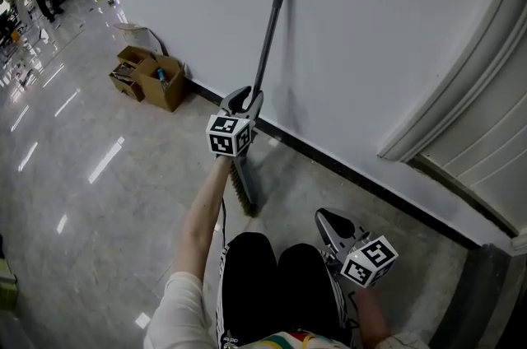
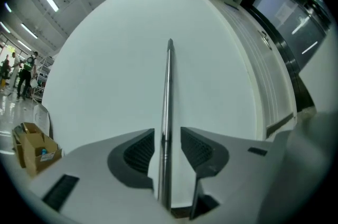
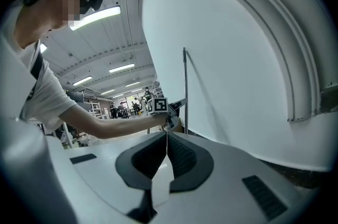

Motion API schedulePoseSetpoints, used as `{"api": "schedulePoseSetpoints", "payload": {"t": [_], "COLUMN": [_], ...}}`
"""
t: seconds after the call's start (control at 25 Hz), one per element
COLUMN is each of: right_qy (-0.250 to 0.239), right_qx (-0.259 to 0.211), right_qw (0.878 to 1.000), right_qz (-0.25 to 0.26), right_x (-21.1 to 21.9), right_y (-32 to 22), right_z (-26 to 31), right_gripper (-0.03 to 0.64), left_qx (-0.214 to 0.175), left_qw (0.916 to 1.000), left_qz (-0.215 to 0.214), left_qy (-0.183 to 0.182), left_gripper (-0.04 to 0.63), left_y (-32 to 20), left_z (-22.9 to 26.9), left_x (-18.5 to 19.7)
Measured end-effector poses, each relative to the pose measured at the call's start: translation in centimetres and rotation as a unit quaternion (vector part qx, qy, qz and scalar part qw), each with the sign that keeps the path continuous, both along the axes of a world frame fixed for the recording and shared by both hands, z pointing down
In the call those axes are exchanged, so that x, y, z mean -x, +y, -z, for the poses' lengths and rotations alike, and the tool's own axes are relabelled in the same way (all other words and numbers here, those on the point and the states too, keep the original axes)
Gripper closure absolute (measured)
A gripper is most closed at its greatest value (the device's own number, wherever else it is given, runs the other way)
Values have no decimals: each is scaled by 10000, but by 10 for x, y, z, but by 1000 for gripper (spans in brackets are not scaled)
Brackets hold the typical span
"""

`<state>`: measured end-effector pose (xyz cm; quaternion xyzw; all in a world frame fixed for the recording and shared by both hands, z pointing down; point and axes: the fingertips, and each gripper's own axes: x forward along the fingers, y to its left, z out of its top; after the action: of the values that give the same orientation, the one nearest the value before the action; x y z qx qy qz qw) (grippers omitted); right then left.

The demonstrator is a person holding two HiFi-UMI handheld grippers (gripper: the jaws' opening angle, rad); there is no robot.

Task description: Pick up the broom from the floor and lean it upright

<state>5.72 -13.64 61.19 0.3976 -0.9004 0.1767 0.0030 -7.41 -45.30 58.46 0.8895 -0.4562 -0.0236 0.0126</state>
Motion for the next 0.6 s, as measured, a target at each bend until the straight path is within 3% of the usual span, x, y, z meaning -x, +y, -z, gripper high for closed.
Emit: {"api": "schedulePoseSetpoints", "payload": {"t": [0.08, 0.24, 0.44, 0.52, 0.6], "right_qy": [-174, -334, -550, -571, -530], "right_qx": [5, -84, -116, -128, -97], "right_qw": [9998, 9994, 9978, 9975, 9976], "right_qz": [17, -31, -362, -404, -440], "right_x": [1, 11, 22, 26, 30], "right_y": [-5, -23, -45, -52, -59], "right_z": [4, 18, 36, 37, 31], "right_gripper": [603, 603, 603, 603, 603], "left_qx": [-196, -546, -1153, -1166, -914], "left_qw": [9997, 9972, 9875, 9848, 9847], "left_qz": [35, 205, 912, 1060, 1138], "left_qy": [159, 461, 575, 726, 948], "left_gripper": [373, 371, 371, 371, 371], "left_y": [2, 27, 120, 154, 179], "left_z": [17, 49, 69, 64, 50], "left_x": [2, 17, 35, 39, 46]}}
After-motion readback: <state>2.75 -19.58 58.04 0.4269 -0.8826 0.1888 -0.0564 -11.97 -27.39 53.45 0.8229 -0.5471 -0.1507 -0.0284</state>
